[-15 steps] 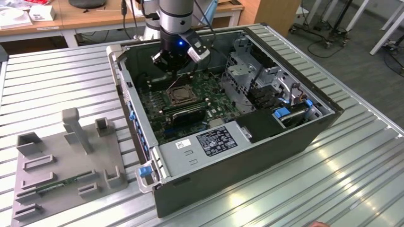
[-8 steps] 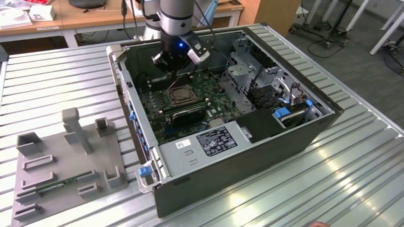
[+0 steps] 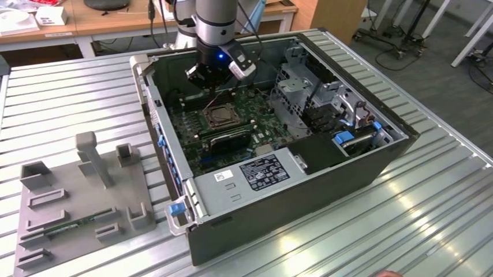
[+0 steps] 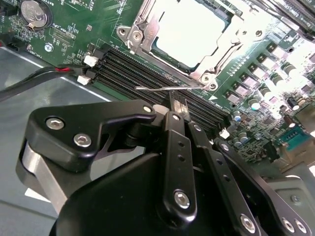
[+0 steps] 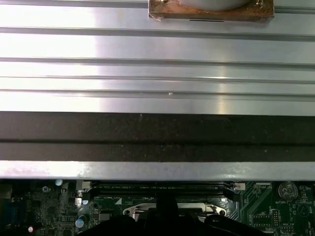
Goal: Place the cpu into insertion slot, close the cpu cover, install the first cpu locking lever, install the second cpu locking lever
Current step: 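Install the first cpu locking lever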
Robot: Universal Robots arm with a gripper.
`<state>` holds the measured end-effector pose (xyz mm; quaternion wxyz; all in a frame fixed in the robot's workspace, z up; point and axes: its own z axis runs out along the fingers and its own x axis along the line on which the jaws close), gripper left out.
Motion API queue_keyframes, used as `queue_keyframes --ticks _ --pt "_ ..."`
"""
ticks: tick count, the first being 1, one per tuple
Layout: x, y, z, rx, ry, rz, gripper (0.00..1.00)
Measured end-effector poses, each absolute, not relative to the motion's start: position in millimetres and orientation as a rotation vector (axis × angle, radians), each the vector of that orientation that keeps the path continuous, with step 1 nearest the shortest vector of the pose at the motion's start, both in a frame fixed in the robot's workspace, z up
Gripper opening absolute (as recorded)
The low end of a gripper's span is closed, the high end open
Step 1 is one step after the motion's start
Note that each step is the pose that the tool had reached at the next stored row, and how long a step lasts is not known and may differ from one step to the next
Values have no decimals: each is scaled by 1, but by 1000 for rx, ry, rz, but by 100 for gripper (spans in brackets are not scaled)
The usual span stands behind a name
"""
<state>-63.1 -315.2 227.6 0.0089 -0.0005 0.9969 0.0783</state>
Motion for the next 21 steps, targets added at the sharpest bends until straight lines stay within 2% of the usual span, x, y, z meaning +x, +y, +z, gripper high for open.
queue_keyframes --ticks 21 --pt "-52 -315 213 -1 3114 253 11"
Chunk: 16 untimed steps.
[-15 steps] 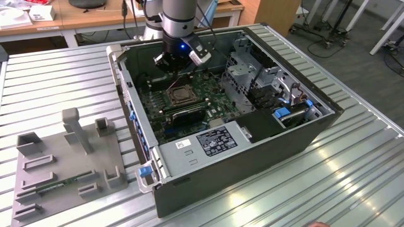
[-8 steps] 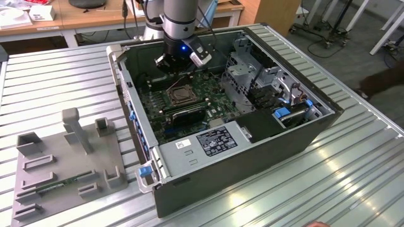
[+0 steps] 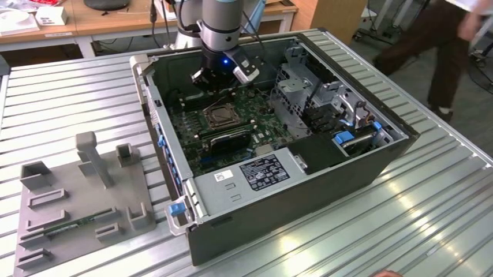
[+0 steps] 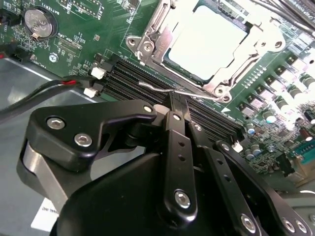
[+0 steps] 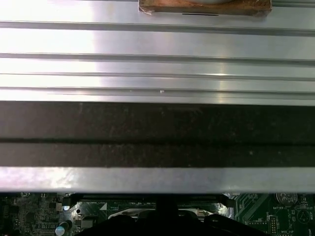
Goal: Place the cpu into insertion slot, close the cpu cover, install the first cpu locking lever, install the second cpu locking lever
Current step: 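Install the first cpu locking lever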
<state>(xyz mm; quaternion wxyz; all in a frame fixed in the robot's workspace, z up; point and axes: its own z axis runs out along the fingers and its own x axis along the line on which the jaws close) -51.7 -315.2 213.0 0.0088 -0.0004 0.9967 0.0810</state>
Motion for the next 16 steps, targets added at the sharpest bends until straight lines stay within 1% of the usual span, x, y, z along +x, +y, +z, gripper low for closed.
queue_keyframes --ticks 16 --pt "-47 -315 209 -1 3114 253 11"
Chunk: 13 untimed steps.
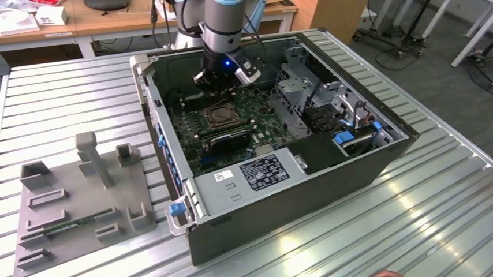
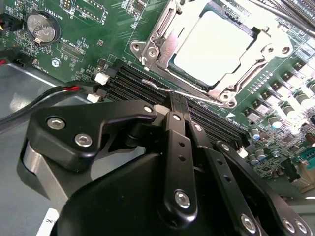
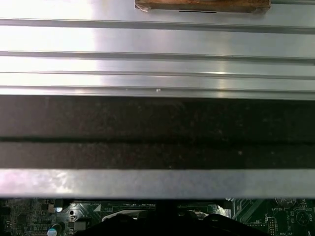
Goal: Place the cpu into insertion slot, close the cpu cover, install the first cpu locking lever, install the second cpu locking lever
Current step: 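Install the first cpu locking lever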
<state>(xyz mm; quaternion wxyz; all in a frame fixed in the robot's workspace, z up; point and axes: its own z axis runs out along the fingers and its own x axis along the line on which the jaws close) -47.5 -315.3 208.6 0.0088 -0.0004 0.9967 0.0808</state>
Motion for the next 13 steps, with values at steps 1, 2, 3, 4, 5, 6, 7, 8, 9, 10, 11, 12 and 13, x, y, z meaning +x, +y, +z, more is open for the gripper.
queue_keyframes --ticks 1,2,3,4,5,6,7,8,9,10,11,12,13 --pt "-47 -315 209 -1 3114 253 11" --pt "-47 -315 208 -1 3114 253 11" --pt "-47 -315 208 -1 3113 253 11" --pt "-47 -315 208 -1 3113 254 11" --pt "-47 -315 207 -1 3114 253 11" --pt "-47 -315 206 -1 3114 253 11" --pt "-47 -315 205 -1 3114 253 11" --pt "-47 -315 205 -1 3114 253 11" --pt "-47 -315 204 -1 3114 253 11" --pt "-47 -315 203 -1 3114 253 11" --pt "-47 -315 202 -1 3114 253 11" --pt "-47 -315 201 -1 3114 253 11" --pt "-47 -315 201 -1 3114 253 11"
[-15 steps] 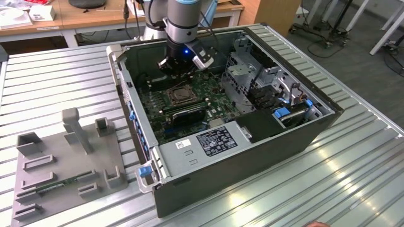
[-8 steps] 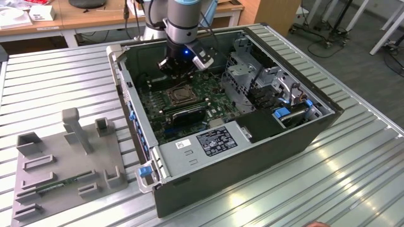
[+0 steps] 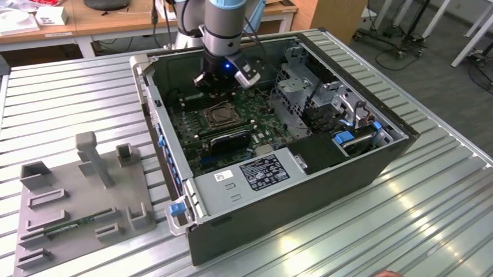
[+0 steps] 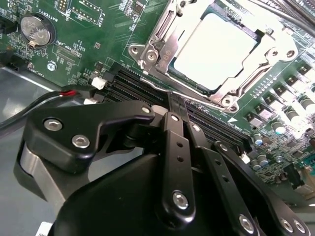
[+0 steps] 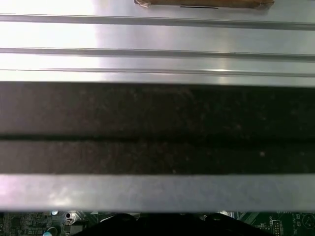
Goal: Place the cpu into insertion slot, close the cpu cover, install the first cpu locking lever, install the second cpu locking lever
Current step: 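Install the first cpu locking lever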
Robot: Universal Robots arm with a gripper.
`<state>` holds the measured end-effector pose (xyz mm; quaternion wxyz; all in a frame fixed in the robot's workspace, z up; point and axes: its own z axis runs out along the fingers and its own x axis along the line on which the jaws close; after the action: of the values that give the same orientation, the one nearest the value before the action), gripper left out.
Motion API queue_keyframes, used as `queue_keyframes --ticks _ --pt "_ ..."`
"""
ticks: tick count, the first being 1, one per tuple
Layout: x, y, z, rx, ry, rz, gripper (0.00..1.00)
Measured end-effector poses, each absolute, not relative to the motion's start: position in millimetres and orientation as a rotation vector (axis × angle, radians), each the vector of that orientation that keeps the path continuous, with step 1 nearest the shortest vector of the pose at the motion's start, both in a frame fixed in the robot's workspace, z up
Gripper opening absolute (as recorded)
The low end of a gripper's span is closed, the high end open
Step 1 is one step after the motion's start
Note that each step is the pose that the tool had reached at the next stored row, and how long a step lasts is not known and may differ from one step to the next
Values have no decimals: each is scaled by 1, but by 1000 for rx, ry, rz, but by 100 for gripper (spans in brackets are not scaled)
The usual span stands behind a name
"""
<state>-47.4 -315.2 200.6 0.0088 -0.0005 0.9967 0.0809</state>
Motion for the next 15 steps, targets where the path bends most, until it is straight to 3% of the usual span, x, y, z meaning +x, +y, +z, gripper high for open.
queue_keyframes --ticks 15 --pt "-48 -316 193 -1 3114 250 11"
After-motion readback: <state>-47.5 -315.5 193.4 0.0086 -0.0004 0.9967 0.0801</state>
